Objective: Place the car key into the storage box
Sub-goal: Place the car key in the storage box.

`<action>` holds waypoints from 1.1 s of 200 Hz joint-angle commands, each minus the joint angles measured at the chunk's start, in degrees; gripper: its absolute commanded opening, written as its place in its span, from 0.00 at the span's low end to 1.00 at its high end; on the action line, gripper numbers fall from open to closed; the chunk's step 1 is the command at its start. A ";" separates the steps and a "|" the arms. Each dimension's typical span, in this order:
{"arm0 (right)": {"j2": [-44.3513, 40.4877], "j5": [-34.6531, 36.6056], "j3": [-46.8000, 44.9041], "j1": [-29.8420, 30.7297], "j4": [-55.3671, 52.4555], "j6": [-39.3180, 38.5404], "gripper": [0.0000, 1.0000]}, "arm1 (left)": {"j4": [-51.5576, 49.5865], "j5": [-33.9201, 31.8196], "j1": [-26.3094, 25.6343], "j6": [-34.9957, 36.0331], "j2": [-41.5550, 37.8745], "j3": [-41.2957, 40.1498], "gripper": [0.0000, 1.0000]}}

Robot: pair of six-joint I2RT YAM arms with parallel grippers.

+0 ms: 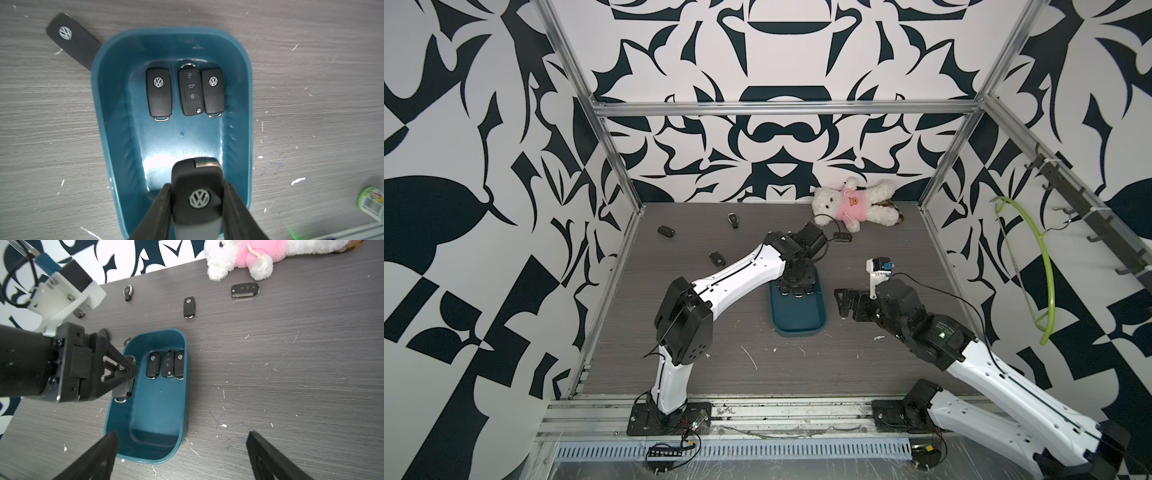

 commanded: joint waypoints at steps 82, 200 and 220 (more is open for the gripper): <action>3.93 -4.96 2.08 -2.55 4.82 -1.56 0.99 | -7.51 -8.24 3.91 1.88 11.11 6.99 0.41; 5.38 -9.35 2.54 -7.18 5.51 -2.42 0.99 | -14.27 -14.89 5.92 4.83 22.14 17.12 0.42; 5.95 -9.89 2.63 -7.48 5.69 -2.51 0.99 | -14.52 -15.07 5.89 4.94 23.40 18.15 0.42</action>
